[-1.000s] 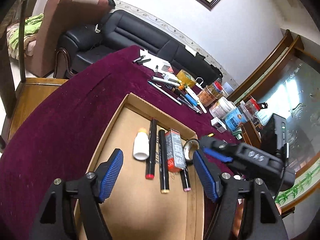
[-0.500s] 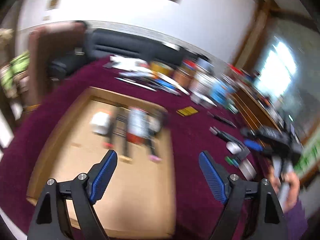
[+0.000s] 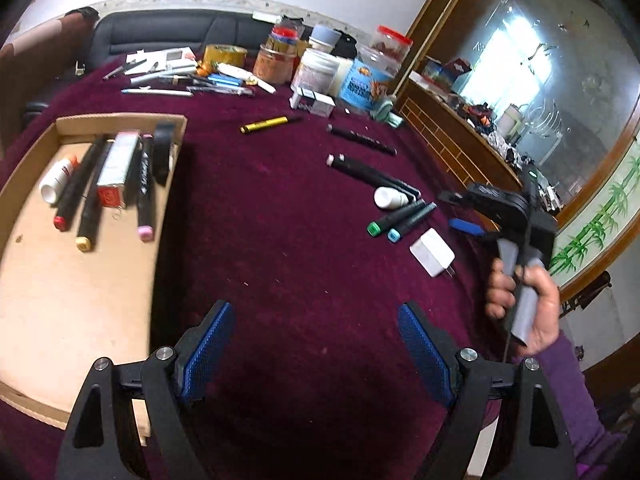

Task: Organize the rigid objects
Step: 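Move the left tool to the marker pile and grasp a green-capped black marker, then lift the green-capped marker with the left tool while the right tool grasps a blue-capped black marker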

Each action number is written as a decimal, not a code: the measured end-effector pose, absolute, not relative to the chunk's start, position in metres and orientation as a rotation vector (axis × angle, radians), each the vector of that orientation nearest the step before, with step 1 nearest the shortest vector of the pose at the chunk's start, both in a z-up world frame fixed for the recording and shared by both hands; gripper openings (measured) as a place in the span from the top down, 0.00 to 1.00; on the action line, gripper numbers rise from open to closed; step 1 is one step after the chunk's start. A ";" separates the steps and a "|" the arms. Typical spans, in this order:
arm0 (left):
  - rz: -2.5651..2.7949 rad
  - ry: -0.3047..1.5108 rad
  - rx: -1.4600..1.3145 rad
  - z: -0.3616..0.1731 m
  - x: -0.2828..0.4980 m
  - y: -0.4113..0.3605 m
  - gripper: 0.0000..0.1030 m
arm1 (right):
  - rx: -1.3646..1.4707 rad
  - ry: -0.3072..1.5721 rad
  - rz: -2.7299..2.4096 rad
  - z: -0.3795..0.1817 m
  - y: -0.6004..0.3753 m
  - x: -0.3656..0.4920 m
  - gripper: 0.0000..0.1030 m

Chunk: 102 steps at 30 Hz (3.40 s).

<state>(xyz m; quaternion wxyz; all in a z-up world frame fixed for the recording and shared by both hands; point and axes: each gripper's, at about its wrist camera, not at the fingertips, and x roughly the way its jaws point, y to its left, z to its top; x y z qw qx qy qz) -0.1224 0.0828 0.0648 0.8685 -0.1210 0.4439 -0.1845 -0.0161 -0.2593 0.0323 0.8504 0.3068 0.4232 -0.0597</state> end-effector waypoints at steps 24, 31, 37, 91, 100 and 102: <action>-0.385 0.973 -0.184 0.059 -0.121 0.075 0.16 | 0.389 1.041 0.322 0.033 -0.110 -0.022 0.81; -0.386 0.989 -0.107 0.052 -0.097 0.055 0.16 | 0.392 0.797 0.125 0.063 -0.181 -0.037 0.56; -0.443 0.966 0.120 0.045 -0.053 0.002 0.71 | 0.475 0.744 0.024 0.039 -0.228 -0.040 0.53; -0.411 0.950 0.000 0.027 -0.071 0.037 0.86 | 0.467 0.841 -0.038 0.017 -0.232 -0.031 0.50; -0.350 0.960 0.069 0.009 -0.065 0.023 0.86 | 0.328 0.738 -0.076 0.050 -0.203 -0.054 0.50; -0.366 0.957 0.030 0.008 -0.063 0.027 0.86 | 0.319 0.746 0.009 0.060 -0.182 -0.070 0.49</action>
